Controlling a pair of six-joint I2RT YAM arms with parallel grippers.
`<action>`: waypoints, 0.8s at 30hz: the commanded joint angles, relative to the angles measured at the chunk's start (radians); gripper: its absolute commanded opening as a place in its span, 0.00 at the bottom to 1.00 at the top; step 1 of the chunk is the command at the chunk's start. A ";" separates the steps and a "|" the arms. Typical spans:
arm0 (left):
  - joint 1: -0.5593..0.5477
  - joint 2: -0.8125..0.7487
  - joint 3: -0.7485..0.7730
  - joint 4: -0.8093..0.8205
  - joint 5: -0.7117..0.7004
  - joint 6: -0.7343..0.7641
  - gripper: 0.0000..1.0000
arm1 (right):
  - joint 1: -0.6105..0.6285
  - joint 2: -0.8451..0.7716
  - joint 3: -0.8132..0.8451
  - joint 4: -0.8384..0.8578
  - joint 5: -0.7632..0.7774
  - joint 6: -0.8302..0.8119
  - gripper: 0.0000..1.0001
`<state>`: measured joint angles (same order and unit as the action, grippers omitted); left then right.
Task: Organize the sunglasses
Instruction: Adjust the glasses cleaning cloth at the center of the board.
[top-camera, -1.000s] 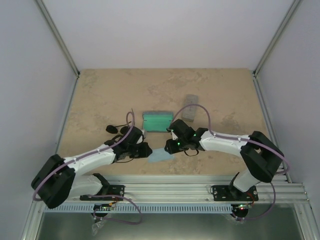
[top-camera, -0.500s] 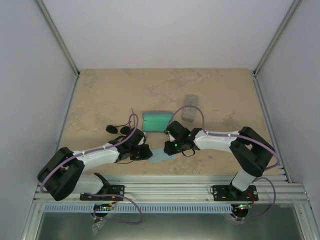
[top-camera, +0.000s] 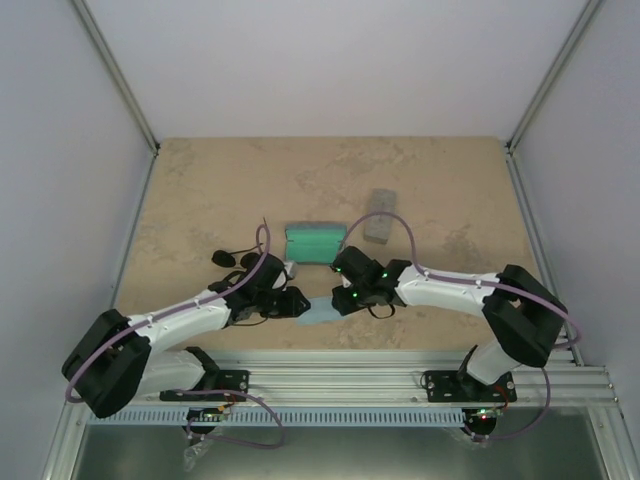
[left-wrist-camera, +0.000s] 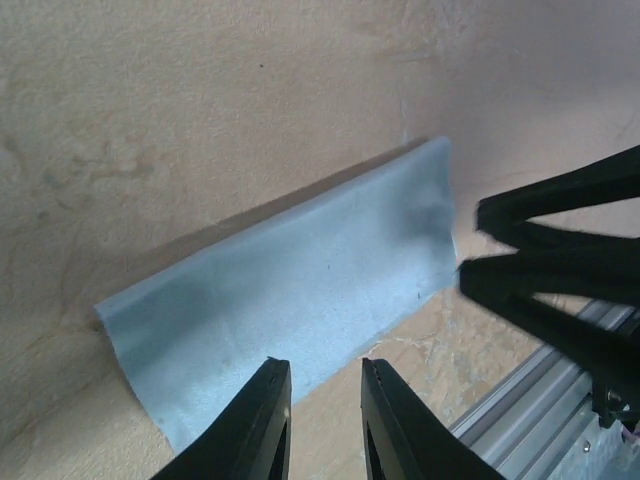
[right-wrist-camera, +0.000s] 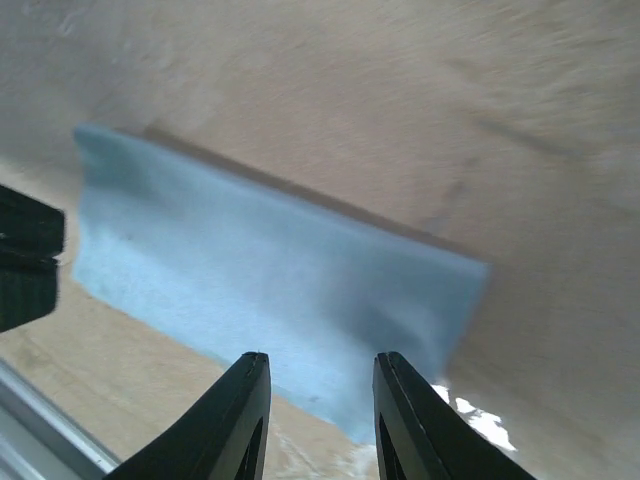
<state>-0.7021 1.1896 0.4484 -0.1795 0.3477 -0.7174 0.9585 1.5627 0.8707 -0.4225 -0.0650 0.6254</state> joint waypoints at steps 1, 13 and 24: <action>0.004 0.018 -0.017 0.024 0.036 0.000 0.22 | 0.031 0.070 0.015 0.103 -0.131 0.016 0.30; 0.004 0.067 -0.047 -0.079 -0.111 -0.024 0.20 | 0.049 0.009 -0.033 -0.195 0.192 0.090 0.28; 0.004 -0.078 0.062 -0.177 -0.126 -0.020 0.46 | 0.049 0.006 0.072 -0.165 0.258 0.127 0.36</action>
<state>-0.7021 1.1641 0.4534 -0.2760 0.2783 -0.7315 1.0050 1.5314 0.9054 -0.6273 0.1772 0.7292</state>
